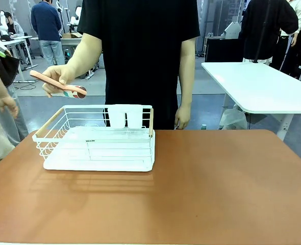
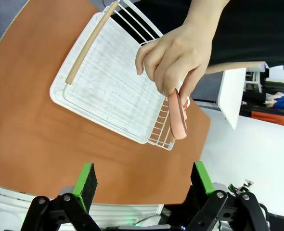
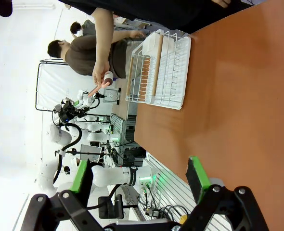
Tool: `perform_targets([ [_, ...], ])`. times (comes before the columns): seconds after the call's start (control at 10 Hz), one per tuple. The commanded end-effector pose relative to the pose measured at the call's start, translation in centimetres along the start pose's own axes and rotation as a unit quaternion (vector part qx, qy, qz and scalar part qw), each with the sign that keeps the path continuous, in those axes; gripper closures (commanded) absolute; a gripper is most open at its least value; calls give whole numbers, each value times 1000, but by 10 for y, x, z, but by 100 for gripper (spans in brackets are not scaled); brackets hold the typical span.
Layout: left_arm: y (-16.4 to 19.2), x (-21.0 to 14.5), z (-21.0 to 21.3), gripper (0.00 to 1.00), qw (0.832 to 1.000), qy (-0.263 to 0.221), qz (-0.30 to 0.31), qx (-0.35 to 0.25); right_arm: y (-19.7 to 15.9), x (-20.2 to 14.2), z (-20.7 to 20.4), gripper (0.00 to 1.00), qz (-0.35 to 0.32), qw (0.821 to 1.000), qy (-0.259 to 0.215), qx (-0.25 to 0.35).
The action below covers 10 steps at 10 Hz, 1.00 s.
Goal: Clean the table.
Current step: Pick up the Lint Roller when the human hands it over.
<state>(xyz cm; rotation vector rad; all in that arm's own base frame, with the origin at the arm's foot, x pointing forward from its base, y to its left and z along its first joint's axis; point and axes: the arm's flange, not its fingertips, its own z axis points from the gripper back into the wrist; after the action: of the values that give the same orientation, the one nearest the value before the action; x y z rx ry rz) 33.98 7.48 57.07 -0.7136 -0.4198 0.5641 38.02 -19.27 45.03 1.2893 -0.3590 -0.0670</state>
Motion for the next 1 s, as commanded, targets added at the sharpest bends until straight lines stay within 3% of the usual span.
perform_targets([
  [0.0, -9, -14, -22, 0, 999, -28, 18, 6, 2, 1, 0, 0, 11, 1000, -3, 10],
  [0.5, -32, -34, -66, 0, 996, -72, 55, 9, 2, 1, 0, 0, 11, 1000, -3, 10],
  [0.9, -41, -21, -89, 0, 991, -106, 87, 7, 2, 1, 0, 0, 11, 1000, -3, 10],
])
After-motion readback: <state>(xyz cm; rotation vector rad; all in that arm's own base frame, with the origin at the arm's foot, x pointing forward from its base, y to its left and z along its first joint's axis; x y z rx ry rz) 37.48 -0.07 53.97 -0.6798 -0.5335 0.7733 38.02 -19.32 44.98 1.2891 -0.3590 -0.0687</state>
